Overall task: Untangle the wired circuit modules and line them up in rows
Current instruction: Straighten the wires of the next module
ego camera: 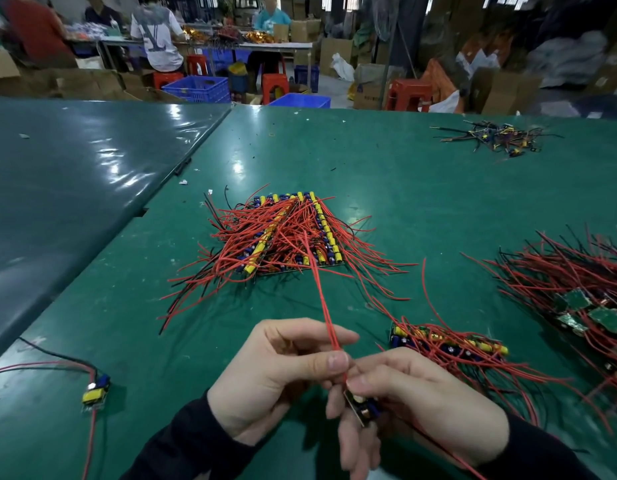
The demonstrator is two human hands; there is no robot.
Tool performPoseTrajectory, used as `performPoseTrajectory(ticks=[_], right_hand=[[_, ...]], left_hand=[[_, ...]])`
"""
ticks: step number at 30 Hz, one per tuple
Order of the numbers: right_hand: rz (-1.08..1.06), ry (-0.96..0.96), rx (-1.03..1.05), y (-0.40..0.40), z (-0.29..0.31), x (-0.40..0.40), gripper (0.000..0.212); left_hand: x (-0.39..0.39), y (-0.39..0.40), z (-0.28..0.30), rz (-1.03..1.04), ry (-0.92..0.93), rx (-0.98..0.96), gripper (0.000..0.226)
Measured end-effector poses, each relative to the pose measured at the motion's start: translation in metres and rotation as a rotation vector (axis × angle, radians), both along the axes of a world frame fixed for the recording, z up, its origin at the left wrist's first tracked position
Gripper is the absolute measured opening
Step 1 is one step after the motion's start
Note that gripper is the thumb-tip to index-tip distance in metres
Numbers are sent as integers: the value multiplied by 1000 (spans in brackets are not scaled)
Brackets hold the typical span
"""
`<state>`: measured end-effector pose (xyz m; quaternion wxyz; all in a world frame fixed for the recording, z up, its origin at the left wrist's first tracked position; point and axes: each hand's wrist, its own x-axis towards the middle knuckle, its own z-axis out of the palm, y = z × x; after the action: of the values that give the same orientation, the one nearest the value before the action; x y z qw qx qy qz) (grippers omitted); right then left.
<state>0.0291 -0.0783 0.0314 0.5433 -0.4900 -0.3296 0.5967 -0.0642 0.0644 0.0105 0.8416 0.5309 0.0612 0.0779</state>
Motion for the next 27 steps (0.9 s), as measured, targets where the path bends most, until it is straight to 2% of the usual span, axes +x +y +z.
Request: performPoseTrajectory(ticks=[5,9,10,12,14,16,19,23,27], right_hand=[[-154,-142,-44,2,-7,-5,20],[-263,-309,-54,4,-16,-7,29],[-266,-313,-56,3,-16,-6,30],[-252,-274,-47,3,-14,-6,29],[-231,-234,-37,4,-10,-7,28],[-228,-237,-33,4,-9,-8,30],[-255,-274,-49,5,-12,-9,40],[-236,-246,-42,5,-10,-10,30],[-206,-211,-39,5,-9,-11,28]], left_hand=[[4,-7,1,224,-26,190,16],[5,-14,-3,384,-16,340,15],[5,-14,-4,373,12,315,21],[7,-11,-3,299,80,134,28],[8,-9,-2,255,101,12,28],[7,-9,-2,278,86,32,24],[6,-13,-2,369,43,161,17],[7,-10,-2,413,57,143,18],[8,-10,-1,445,60,171,6]])
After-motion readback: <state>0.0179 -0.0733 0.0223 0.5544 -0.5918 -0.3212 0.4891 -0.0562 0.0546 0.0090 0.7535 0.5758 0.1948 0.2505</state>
